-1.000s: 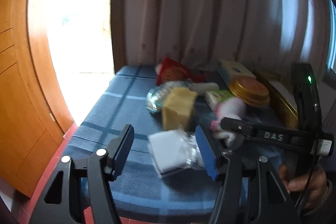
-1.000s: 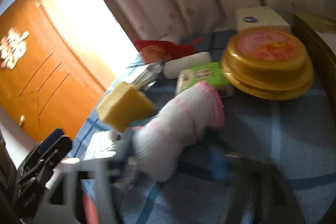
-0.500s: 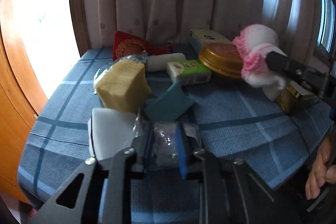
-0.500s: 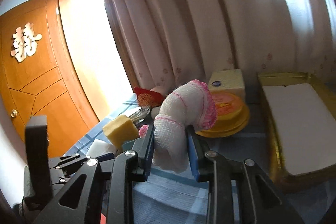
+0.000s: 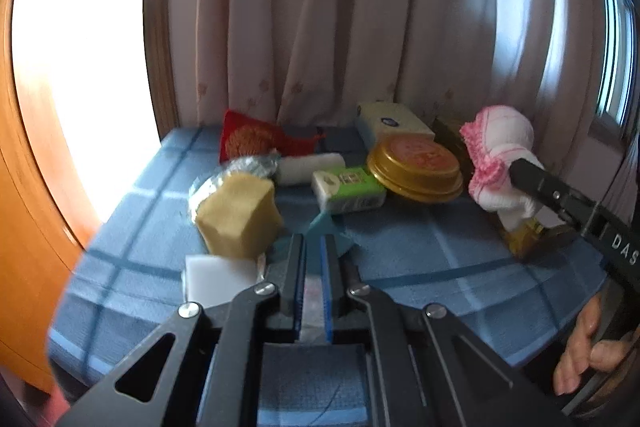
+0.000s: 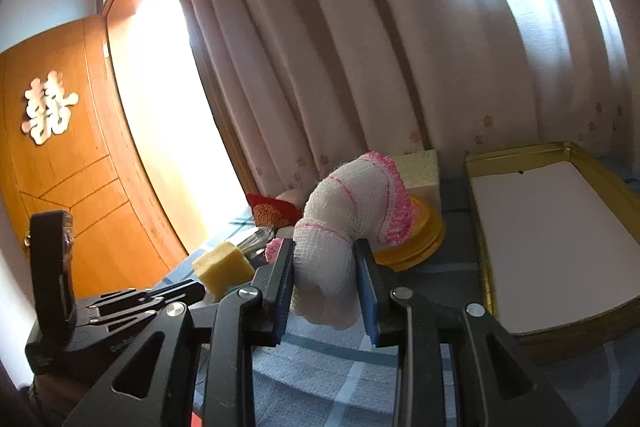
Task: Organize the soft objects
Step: 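Grasp the clear plastic bag with the left gripper and lift it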
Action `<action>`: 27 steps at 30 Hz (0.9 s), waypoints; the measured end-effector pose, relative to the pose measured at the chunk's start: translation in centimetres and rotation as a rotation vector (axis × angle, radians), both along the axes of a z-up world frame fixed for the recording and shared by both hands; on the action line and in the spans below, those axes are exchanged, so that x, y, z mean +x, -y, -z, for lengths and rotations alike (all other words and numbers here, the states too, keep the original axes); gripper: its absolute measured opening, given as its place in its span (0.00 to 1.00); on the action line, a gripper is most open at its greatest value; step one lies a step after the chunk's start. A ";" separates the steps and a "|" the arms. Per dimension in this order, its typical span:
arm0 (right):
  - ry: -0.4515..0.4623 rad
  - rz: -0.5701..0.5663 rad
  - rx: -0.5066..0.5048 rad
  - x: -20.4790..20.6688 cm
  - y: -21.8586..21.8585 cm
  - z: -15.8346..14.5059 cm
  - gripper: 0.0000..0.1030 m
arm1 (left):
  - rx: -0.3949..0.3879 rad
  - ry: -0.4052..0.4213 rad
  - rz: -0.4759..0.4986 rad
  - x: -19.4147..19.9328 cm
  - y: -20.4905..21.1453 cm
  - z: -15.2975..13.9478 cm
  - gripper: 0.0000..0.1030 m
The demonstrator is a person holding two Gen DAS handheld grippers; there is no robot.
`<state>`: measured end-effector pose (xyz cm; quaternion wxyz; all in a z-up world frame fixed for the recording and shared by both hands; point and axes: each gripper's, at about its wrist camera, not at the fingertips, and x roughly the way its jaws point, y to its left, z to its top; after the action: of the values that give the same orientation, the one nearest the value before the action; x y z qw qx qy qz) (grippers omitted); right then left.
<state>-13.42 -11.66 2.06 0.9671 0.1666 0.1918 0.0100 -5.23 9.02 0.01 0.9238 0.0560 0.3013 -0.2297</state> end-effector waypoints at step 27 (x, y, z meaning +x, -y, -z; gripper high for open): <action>-0.031 -0.017 0.083 -0.7 1.6 0.5 0.31 | 0.096 -0.244 0.019 0.6 4.2 5.1 0.77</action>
<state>-14.11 -13.23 1.60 0.9563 0.2048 0.2075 0.0236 -4.63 4.87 -5.09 0.8744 0.0747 0.4213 -0.2287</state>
